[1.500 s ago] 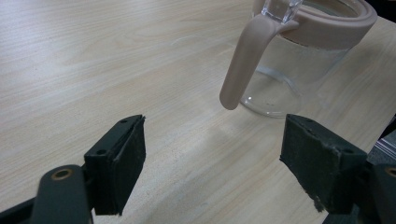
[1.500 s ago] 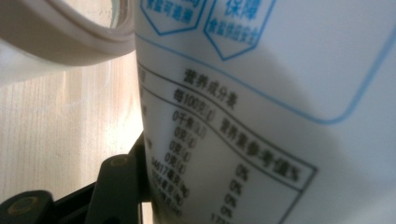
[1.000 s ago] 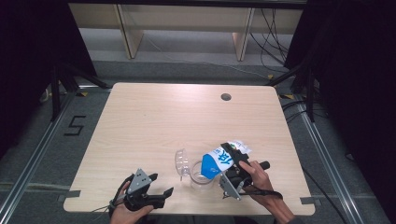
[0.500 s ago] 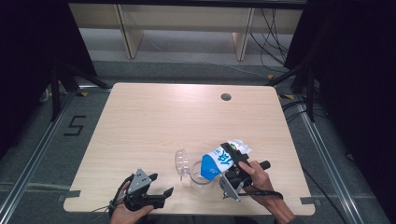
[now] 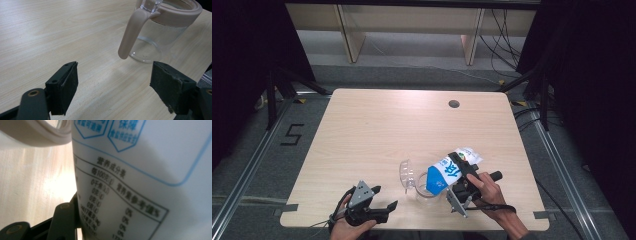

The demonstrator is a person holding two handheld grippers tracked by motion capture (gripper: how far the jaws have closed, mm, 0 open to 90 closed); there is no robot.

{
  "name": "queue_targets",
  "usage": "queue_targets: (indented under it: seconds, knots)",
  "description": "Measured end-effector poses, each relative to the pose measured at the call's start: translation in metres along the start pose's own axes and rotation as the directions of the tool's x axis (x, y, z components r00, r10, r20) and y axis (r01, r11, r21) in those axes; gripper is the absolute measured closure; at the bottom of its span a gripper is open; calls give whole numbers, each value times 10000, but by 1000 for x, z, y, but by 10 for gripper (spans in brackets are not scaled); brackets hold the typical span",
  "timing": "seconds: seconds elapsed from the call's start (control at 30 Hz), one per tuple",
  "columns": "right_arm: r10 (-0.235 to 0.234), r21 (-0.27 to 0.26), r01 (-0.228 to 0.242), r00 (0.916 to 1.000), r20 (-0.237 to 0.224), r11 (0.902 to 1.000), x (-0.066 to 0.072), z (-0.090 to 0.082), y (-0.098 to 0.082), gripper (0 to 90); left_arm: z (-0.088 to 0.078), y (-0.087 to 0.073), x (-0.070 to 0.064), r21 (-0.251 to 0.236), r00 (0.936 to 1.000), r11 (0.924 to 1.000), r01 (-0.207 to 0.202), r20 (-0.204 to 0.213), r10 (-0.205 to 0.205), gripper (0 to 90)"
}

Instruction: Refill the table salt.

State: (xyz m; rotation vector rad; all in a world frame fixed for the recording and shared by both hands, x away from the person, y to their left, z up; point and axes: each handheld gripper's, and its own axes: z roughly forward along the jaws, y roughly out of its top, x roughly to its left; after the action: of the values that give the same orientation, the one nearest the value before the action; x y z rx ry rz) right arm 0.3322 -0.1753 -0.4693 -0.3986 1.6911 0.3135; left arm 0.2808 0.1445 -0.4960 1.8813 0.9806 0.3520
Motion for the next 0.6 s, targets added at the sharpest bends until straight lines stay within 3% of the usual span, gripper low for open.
queue_targets:
  seconds: [0.03, 0.1, 0.33, 0.4, 0.47, 0.5, 0.6]
  knots:
    - [-25, 123, 25, 10000, 31, 9999, -1, -1, 0, 479, 0, 0, 0, 11, 10000, 10000, 0, 1, 0, 218]
    - [723, 329, -717, 9972, -170, 9969, 5, -2, -1, 479, 0, 0, 0, 2, 10000, 10000, -11, 4, 11, 218]
    - [770, 517, -766, 9970, -58, 9957, 6, -3, -1, 481, 0, 0, 0, 8, 10000, 10000, -2, -6, 2, 218]
    - [-27, 101, 26, 10000, 91, 9999, 0, 0, -1, 481, 0, 0, 0, 4, 10000, 10000, 3, -8, -3, 218]
    - [-220, 94, 219, 9997, 114, 9997, -1, 0, 0, 481, 0, 0, 0, 3, 10000, 10000, 5, -9, -5, 218]
    - [484, 357, -484, 9988, 18, 9982, 5, -2, -1, 481, 0, 0, 0, 9, 10000, 10000, -1, -8, 1, 218]
    - [455, 318, -456, 9990, 48, 9985, 5, -2, 0, 483, 0, 0, 0, 6, 10000, 10000, -6, -5, 6, 218]
